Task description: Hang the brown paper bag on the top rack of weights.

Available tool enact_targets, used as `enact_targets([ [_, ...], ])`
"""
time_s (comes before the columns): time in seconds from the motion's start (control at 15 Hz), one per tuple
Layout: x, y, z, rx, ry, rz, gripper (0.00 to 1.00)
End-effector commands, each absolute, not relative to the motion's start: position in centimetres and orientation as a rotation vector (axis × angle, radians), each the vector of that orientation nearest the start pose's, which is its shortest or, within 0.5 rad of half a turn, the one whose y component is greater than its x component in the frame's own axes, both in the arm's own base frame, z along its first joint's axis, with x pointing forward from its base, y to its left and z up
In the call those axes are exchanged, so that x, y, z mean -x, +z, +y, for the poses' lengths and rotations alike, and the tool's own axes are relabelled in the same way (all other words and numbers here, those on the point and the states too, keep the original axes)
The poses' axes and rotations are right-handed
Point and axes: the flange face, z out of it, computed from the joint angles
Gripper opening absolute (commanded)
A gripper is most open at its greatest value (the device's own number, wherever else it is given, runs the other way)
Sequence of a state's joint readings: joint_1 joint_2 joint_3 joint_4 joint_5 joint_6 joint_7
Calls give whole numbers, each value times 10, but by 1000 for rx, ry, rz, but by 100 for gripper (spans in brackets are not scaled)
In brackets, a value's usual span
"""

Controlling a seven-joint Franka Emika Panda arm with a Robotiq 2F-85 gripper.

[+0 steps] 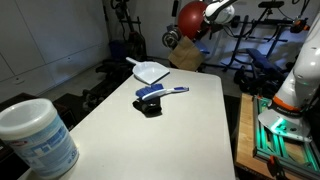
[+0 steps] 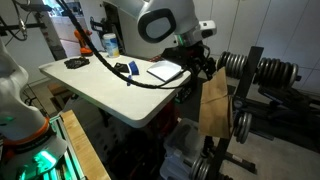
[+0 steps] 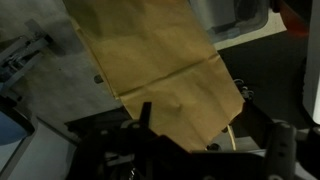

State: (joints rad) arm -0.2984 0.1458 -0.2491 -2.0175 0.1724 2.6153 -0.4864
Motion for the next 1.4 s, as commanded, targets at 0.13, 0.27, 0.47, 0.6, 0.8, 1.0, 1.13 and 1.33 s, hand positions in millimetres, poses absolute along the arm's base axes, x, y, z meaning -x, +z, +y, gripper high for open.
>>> enact_targets([
  [0.13, -491, 448, -289, 3214, -703, 315, 100],
  [0.27, -476, 454, -273, 3169, -689, 394, 100],
  [0.47, -450, 464, -257, 3147, -681, 595, 100],
  [0.6, -432, 470, -260, 3224, -711, 689, 100],
  [0.8, -408, 479, -250, 3297, -682, 900, 100],
  [1.0, -395, 475, -229, 3295, -525, 1060, 100],
  [1.13, -390, 474, -215, 3283, -451, 1090, 100],
  [1.33, -382, 475, -194, 3296, -406, 1068, 100],
])
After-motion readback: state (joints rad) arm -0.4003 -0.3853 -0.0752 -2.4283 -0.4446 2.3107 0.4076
